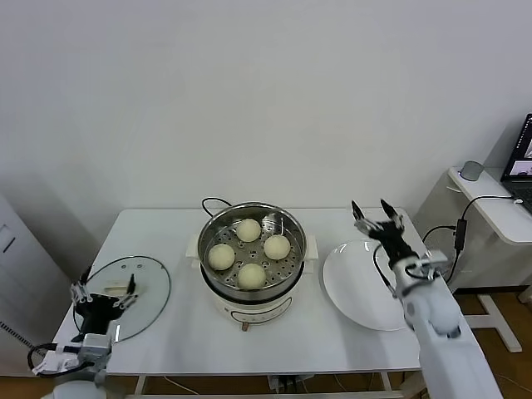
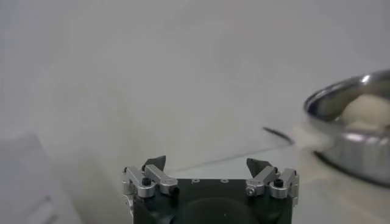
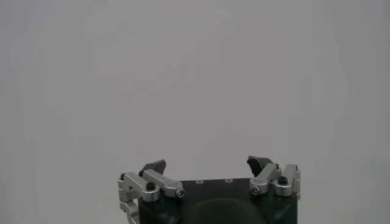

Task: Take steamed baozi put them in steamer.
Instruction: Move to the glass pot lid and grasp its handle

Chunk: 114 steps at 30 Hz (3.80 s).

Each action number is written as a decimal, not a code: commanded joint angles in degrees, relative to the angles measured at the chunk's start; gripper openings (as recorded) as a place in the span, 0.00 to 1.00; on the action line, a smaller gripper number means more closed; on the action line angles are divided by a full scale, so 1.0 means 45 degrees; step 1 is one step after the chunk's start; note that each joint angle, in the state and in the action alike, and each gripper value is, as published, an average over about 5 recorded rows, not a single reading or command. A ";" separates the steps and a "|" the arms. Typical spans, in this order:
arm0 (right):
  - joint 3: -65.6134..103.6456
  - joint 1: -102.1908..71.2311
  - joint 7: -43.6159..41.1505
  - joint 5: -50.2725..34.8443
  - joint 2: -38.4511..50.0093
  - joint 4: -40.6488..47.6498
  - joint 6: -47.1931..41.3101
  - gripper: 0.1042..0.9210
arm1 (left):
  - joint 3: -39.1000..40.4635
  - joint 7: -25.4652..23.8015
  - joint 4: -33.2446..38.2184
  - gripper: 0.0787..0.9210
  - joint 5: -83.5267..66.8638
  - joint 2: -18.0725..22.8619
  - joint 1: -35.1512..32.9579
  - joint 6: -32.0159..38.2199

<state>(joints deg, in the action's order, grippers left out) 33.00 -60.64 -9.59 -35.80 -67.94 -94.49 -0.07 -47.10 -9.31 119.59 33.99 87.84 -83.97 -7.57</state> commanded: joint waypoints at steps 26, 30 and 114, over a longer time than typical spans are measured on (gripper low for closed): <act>0.1140 -0.1908 0.0801 -0.0025 -0.0701 0.0496 0.0426 0.88 | 0.1501 0.4219 -0.7125 0.88 0.9144 -0.5407 0.1435 0.3404; 0.1117 -0.1827 0.0802 0.0079 -0.0750 0.0617 0.0451 0.88 | 0.1557 0.4107 -0.7260 0.88 0.9088 -0.5285 0.1469 0.3514; 0.1145 -0.2328 0.0742 0.0474 -0.1179 0.0597 0.0911 0.88 | 0.2100 0.1609 -0.4161 0.06 0.7869 -0.3553 0.2481 -0.3046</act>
<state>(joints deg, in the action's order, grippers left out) 38.18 -71.09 -6.22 -33.59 -73.20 -91.73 3.94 -37.98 5.22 82.54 70.33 69.26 -67.88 -4.68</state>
